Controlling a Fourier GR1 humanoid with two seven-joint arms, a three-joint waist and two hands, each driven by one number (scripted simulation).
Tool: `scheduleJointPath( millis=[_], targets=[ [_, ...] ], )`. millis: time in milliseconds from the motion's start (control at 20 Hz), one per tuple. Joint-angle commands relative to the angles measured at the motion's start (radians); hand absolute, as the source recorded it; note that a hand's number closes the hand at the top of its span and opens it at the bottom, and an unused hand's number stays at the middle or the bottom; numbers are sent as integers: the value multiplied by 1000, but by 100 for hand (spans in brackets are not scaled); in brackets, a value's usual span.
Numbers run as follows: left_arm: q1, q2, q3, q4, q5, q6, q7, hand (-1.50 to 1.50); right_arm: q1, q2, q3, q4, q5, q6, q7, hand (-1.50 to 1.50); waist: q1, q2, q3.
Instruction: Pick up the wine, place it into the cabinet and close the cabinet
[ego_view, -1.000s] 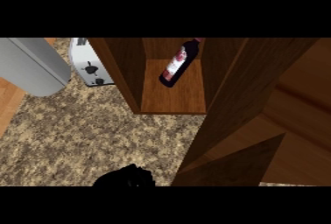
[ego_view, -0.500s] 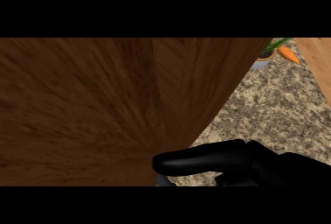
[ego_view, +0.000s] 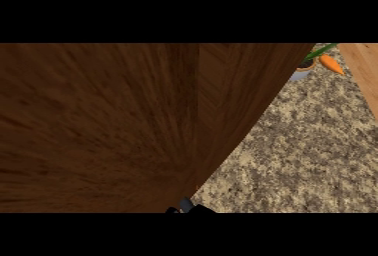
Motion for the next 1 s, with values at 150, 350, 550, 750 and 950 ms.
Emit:
scheduleJointPath(
  millis=[150,350,550,750,950],
  targets=[
    [75,95,182,34,154,-202,5,150,-221,12,76,356,71,-143,-163,150,23,7,0],
    [65,111,222,55,179,-266,18,150,-345,12,38,565,44,-220,-249,150,25,11,1],
    [52,112,266,118,199,-315,27,150,-423,12,-48,760,-37,-211,-354,150,20,17,1],
    [97,131,323,139,214,-394,32,150,-465,12,-79,959,-90,-197,-444,150,37,20,0],
    [73,158,388,173,288,-423,70,150,-492,12,-112,1135,-114,-186,-562,150,26,23,1]
  ],
)
